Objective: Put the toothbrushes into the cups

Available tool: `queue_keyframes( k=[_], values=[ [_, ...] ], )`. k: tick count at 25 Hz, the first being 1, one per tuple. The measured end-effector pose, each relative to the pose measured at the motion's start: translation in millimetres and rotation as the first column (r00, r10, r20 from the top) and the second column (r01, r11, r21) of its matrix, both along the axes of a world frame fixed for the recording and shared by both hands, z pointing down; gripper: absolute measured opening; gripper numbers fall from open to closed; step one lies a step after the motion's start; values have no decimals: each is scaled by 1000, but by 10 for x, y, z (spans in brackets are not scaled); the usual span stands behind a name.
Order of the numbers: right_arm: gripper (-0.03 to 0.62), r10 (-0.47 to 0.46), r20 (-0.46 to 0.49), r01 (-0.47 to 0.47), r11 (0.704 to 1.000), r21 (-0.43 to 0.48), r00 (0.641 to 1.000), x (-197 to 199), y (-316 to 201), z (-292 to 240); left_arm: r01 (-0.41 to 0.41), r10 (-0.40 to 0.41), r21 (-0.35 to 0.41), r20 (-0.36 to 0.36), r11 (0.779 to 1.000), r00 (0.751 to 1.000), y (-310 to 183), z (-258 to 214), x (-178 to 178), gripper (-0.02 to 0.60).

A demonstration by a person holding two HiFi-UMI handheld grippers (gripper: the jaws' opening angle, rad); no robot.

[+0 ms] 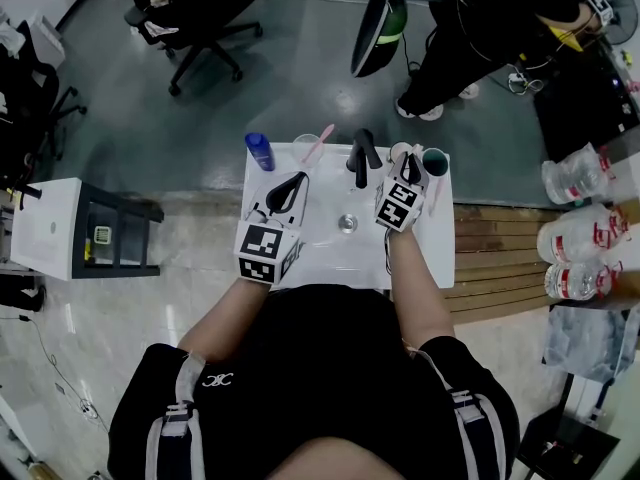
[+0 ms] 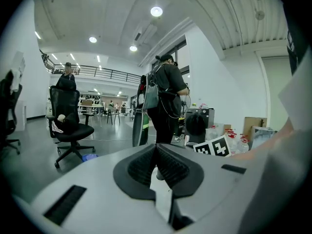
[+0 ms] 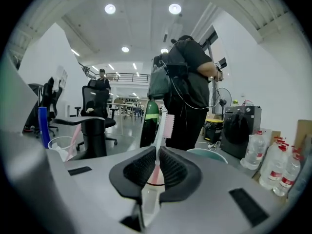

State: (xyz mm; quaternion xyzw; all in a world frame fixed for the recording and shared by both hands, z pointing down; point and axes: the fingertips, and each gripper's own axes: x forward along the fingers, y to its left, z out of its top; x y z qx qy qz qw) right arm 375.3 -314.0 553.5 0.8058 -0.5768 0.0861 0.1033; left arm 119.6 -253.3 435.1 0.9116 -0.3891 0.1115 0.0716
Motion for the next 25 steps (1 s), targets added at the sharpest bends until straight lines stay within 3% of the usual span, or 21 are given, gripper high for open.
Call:
queue_keyframes(
  k=[2,4,8,21,25],
  values=[
    [43,-19,9,19,1000,-1,1000,-25,-2,-22,4,-4,2,1,1000,1000,20,-16,-4,14],
    [98,-44,25,44,999,-5,999,-57,3,-19,7,-7,3,-1,1000,1000,49,-28,-2,14],
    [130,-53,27,53,999,-6,998,-60,65,-20,9,-9,5,-8,1000,1000,104,-39,15,14],
    [130,-92,34,94,994,-57,995,-54,437,35,-29,29,10,-42,1000,999,316,-45,361,14],
    [120,-121,23,122,992,-30,992,-102,581,-43,-45,46,10,-48,999,998,354,-44,478,14]
  ],
)
